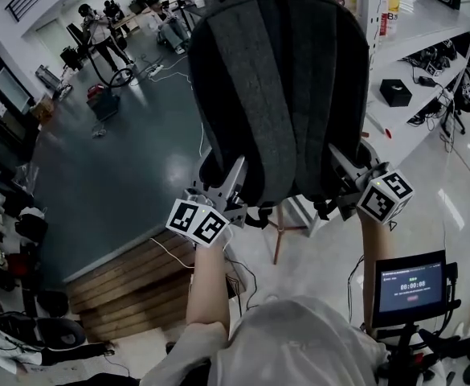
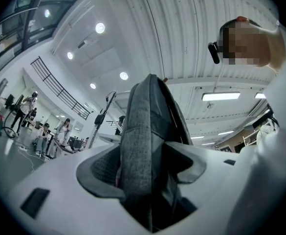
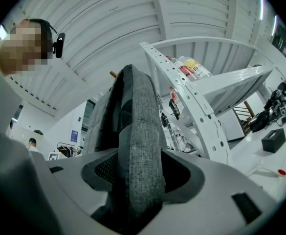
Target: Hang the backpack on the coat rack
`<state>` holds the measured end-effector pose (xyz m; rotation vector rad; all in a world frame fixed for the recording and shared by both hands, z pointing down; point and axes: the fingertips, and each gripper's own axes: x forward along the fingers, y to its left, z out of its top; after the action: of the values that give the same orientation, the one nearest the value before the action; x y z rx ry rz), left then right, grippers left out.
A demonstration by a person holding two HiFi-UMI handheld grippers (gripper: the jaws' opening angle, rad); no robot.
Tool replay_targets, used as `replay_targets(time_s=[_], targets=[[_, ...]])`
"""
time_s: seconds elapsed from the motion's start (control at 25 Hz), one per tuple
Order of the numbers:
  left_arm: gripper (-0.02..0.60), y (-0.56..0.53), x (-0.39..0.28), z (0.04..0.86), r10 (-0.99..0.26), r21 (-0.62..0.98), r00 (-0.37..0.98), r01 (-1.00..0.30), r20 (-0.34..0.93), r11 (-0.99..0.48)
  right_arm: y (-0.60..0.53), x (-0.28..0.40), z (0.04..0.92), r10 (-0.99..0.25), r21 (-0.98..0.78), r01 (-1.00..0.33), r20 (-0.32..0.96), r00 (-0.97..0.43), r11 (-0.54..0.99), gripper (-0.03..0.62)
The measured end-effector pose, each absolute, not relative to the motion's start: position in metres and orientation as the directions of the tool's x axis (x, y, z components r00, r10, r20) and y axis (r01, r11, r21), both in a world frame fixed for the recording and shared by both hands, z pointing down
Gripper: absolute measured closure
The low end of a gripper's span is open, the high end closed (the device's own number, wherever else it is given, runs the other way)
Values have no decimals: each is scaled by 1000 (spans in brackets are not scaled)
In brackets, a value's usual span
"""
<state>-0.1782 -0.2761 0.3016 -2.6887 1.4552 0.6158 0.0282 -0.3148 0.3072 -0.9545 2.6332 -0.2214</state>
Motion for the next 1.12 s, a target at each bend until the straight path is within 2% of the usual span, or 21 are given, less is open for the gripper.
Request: replay_targets(time_s=[0.48,0.6,0.84,1.12], targets=[[299,-247,-192,297,-880,45,331,-929,-340,-367,-315,30,308,-632,-229,-589,-298,-715,775,345],[299,-240,-189,289,-865,41,351,-920,-359,-390,-315,32,302,-622,-219,-582,-312,-718,783,345],[300,-228,-173,289,-842,26,407,-896,-355,-444,-299,60,274,-622,-278,-559,-424,-658,781,345],[319,-214,-151,292,-815,18,474,-861,-333,-508,-252,76,243,-601,-210,-583,-488,-633,785,345]])
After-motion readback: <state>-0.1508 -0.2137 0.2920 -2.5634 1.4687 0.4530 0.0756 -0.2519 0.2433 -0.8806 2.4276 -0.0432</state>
